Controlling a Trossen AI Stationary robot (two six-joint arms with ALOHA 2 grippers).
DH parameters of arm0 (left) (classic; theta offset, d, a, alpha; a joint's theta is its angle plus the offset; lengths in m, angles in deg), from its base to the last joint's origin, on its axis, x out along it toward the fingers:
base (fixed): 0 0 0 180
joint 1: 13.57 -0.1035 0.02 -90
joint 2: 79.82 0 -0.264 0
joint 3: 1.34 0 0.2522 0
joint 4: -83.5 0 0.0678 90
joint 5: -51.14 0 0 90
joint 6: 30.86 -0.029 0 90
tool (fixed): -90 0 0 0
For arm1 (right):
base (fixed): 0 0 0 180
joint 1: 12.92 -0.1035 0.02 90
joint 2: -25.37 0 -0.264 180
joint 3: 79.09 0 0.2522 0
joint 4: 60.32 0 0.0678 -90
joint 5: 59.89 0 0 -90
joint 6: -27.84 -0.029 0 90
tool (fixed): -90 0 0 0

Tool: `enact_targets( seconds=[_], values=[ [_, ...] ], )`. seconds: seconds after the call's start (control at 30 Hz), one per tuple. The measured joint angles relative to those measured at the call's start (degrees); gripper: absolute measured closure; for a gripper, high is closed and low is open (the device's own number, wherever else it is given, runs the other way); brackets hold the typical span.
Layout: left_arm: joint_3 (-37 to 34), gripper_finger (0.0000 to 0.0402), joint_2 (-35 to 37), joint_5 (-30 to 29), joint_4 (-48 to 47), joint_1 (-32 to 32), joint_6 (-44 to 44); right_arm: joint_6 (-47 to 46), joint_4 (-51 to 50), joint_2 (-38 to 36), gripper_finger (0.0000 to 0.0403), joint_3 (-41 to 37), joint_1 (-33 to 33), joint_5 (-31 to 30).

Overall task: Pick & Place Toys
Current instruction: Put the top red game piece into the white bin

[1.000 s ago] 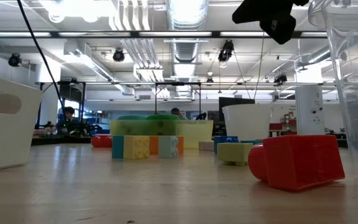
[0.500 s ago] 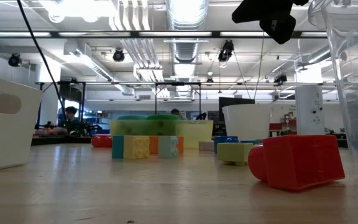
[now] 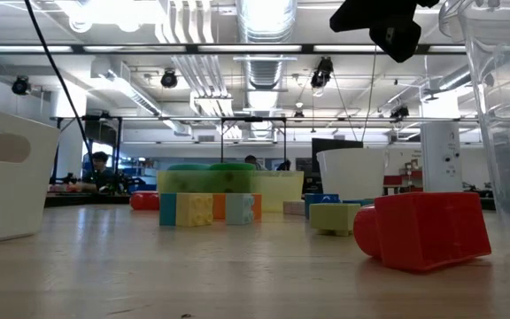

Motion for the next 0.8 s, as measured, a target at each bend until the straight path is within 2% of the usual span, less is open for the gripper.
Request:
enact_targets(
  seconds=[0.37, 0.57, 0.8],
  values=[
    [0.04, 0.0120, 0.00, 1.58, -0.04, -0.10, 0.00, -0.02, 0.04, 0.02, 0.0394, 0.00, 0.00, 0.00],
    [0.04, 0.0120, 0.00, 4.39, -0.88, -1.28, 0.78, -0.02, 0.04, 0.02, 0.0394, 0.00, 0.00, 0.00],
    [1.63, 0.0120, 0.00, 5.37, -6.23, -3.83, 1.38, -0.15, 0.03, 0.02, 0.0394, 0.00, 0.00, 0.00]
  ],
)
